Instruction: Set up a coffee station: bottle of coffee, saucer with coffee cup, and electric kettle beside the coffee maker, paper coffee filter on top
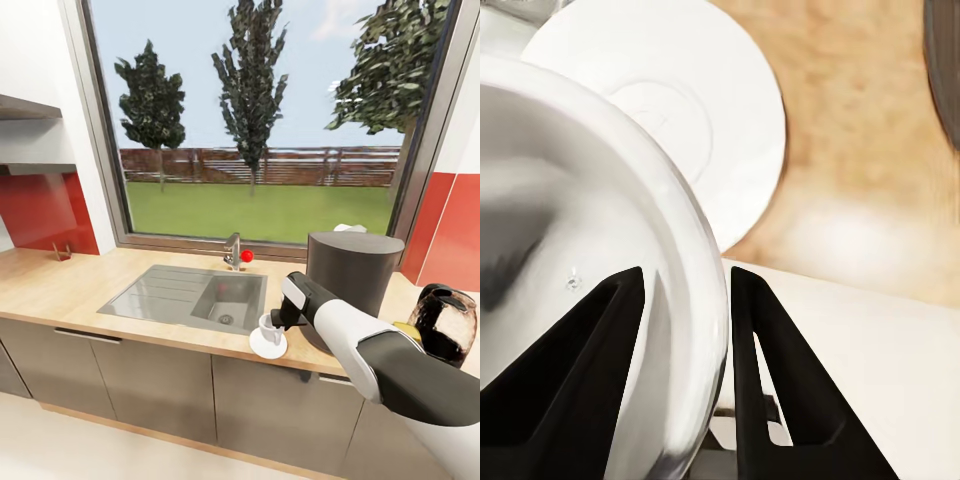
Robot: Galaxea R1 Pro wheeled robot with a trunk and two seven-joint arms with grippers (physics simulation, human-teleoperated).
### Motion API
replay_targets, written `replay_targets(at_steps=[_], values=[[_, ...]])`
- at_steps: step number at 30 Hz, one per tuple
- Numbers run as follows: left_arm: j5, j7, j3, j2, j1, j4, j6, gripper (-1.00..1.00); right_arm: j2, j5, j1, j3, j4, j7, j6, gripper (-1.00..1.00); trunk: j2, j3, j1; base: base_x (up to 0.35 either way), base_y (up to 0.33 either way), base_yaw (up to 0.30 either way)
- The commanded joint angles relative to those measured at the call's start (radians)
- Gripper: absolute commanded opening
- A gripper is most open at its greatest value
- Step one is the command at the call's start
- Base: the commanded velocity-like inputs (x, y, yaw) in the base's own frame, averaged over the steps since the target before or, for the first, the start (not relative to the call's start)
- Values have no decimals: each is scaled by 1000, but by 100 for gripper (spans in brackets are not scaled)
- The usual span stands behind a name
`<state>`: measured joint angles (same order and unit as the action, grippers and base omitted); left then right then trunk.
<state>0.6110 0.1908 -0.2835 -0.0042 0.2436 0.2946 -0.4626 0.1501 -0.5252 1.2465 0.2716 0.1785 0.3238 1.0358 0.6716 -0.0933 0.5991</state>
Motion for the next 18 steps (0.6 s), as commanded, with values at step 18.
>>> replay_targets(at_steps=[18], values=[[10, 9, -2, 0, 0, 1, 2, 100, -1, -12, 1, 6, 1, 8, 2, -100, 1, -2, 0, 2, 0, 0]])
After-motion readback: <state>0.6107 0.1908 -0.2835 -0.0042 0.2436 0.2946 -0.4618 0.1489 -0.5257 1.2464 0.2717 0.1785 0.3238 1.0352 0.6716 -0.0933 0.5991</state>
